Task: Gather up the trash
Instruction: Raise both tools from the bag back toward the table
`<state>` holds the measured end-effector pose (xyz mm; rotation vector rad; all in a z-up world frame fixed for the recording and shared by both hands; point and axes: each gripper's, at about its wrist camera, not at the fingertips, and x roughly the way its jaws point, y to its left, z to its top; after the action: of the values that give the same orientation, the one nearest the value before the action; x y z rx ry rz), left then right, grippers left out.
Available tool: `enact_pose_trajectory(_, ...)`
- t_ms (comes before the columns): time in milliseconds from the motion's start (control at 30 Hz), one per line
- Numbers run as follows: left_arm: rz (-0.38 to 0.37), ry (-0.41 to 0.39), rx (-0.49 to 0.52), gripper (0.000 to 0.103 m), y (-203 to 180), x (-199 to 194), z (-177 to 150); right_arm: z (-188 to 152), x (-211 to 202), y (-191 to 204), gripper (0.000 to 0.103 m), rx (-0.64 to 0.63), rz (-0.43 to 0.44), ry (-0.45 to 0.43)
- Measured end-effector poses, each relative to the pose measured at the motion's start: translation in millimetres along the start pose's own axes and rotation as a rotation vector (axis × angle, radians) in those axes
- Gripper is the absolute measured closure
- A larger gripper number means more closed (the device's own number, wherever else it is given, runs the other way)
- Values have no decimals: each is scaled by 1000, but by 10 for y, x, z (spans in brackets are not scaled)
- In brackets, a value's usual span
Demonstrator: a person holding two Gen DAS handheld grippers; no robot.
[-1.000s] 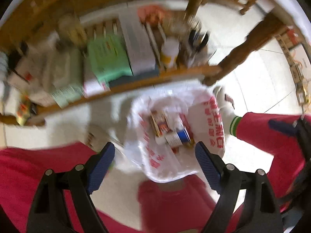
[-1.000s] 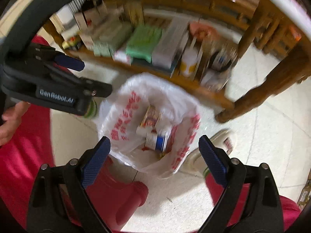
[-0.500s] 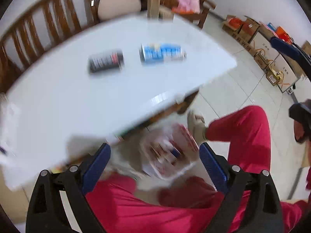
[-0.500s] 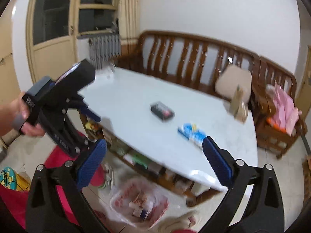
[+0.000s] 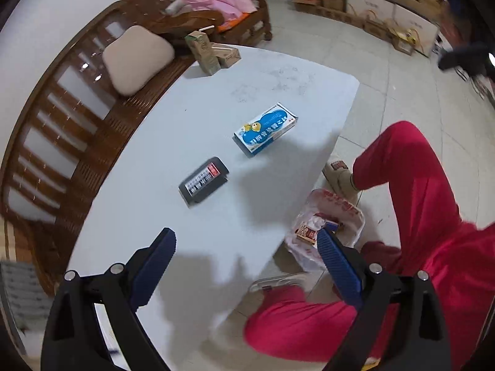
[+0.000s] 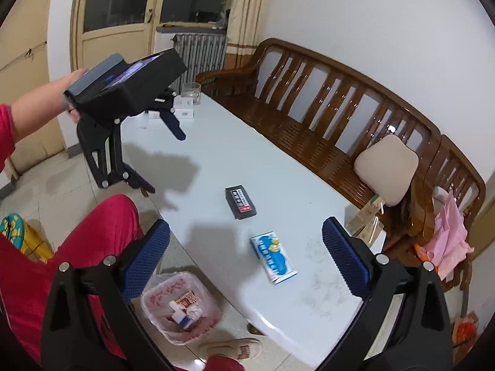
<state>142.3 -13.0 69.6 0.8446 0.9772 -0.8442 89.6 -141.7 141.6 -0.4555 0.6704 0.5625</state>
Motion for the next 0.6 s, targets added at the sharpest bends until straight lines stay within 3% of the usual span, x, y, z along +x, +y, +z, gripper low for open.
enact_pose_trajectory(333, -81, 97, 106, 13, 474, 726, 422, 124, 820, -511, 7, -53, 98, 168)
enact_pose_trajectory(600, -130, 198, 195, 13, 573, 1480, 614, -93, 1634, -569, 7, -108, 198, 338)
